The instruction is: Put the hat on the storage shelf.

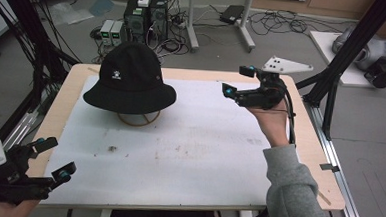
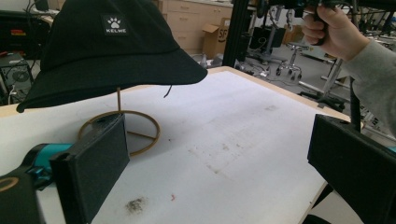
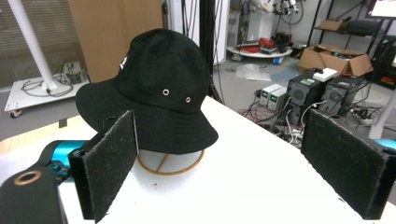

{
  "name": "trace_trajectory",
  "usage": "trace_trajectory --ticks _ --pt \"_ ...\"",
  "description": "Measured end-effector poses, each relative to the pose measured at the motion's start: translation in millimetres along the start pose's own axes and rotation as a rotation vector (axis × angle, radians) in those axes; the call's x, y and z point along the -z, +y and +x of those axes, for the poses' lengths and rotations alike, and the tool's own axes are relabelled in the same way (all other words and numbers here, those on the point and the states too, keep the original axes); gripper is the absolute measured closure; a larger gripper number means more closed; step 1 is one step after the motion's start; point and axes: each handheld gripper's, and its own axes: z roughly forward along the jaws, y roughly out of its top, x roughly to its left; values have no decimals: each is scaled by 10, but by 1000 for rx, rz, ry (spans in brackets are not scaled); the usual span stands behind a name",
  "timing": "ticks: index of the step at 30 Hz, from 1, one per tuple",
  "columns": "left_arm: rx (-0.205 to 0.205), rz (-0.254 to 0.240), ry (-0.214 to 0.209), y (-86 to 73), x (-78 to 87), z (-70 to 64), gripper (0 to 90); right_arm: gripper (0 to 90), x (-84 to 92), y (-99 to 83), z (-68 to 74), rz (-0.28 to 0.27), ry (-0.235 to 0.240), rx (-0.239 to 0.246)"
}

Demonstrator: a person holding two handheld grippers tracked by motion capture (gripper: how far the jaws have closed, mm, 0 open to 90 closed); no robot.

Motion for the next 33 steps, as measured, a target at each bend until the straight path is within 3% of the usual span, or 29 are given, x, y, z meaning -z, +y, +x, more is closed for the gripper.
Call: trace_trajectory --ticks 11,18,25,33 --pt "3 5 -2 -6 -47 33 58 103 202 -384 28 36 -63 6" --pt "3 -5 10 -7 -49 35 58 103 424 -604 47 56 -116 -33" --pt "-1 -11 21 -4 -65 36 58 104 601 -702 26 69 -142 -55" --pt "-7 0 12 -8 -169 34 58 103 781 -751 11 31 -144 -79"
